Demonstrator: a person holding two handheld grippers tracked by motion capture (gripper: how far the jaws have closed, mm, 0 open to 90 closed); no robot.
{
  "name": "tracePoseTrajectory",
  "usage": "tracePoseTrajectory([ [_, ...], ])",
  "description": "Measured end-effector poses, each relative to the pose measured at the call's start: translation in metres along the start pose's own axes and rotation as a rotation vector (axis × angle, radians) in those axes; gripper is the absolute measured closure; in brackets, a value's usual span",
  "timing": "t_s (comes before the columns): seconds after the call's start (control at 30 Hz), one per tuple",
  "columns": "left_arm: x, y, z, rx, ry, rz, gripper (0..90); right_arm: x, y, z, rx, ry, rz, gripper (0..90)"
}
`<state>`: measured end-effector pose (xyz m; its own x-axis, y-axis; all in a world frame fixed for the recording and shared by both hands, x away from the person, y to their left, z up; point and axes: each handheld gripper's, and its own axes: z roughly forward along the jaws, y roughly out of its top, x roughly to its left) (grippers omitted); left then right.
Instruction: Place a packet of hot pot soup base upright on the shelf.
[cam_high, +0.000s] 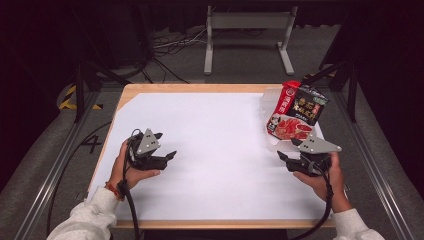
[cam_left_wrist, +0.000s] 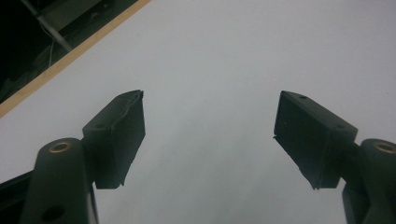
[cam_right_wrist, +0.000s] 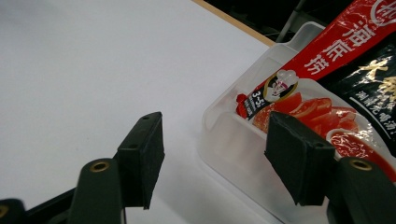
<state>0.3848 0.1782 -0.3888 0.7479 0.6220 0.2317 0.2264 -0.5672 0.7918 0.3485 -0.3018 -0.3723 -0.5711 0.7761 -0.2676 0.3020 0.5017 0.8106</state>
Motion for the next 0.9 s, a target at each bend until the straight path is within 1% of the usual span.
tracePoseTrajectory([
  [0.07, 0.001, -0.005, -0.005, 0.000, 0.005, -0.005, 24.9, 0.001, -0.002, -0.001, 0.006, -0.001, -0.009, 36.0],
  [0.1, 0.001, -0.005, -0.005, 0.000, 0.005, -0.005, 24.7, 0.001, -0.002, -0.001, 0.006, -0.001, -0.009, 36.0],
  [0.2, 0.002, -0.015, -0.010, 0.002, 0.013, -0.024, 24.4, 0.002, -0.007, -0.001, 0.013, 0.011, -0.017, 32.9],
  [0.23, 0.002, -0.021, -0.013, 0.011, 0.013, -0.027, 24.2, 0.002, -0.008, -0.001, 0.013, 0.017, -0.023, 31.9],
  [0.27, 0.002, -0.021, -0.013, 0.011, 0.013, -0.027, 24.0, 0.002, -0.008, -0.001, 0.013, 0.017, -0.023, 31.9],
  [0.37, 0.002, -0.031, -0.017, 0.020, 0.024, -0.023, 23.5, 0.004, -0.012, -0.002, 0.013, 0.018, -0.039, 30.1],
  [0.4, 0.002, -0.035, -0.019, 0.030, 0.026, -0.023, 23.0, 0.004, -0.013, -0.003, 0.012, 0.020, -0.043, 29.1],
  [0.47, 0.003, -0.042, -0.022, 0.037, 0.032, -0.035, 21.3, 0.005, -0.015, -0.004, 0.012, 0.022, -0.053, 27.1],
  [0.57, 0.003, -0.051, -0.024, 0.062, 0.042, -0.046, 19.9, 0.005, -0.020, -0.006, 0.009, 0.013, -0.046, 24.4],
  [0.6, 0.003, -0.054, -0.025, 0.073, 0.050, -0.040, 19.3, 0.005, -0.022, -0.007, 0.012, 0.004, -0.042, 23.4],
  [0.67, 0.002, -0.060, -0.027, 0.087, 0.061, -0.044, 18.3, 0.005, -0.025, -0.008, 0.013, 0.001, -0.042, 22.8],
  [0.73, 0.003, -0.062, -0.028, 0.091, 0.058, -0.047, 17.3, 0.005, -0.027, -0.008, 0.017, 0.000, -0.045, 22.4],
  [0.77, 0.003, -0.065, -0.030, 0.097, 0.063, -0.043, 17.3, 0.005, -0.028, -0.009, 0.021, -0.001, -0.046, 22.1],
  [0.8, 0.003, -0.070, -0.032, 0.096, 0.061, -0.055, 16.6, 0.006, -0.032, -0.010, 0.026, -0.007, -0.049, 21.7],
  [0.9, 0.002, -0.076, -0.035, 0.096, 0.060, -0.057, 15.9, 0.006, -0.037, -0.011, 0.027, -0.010, -0.052, 21.2],
])
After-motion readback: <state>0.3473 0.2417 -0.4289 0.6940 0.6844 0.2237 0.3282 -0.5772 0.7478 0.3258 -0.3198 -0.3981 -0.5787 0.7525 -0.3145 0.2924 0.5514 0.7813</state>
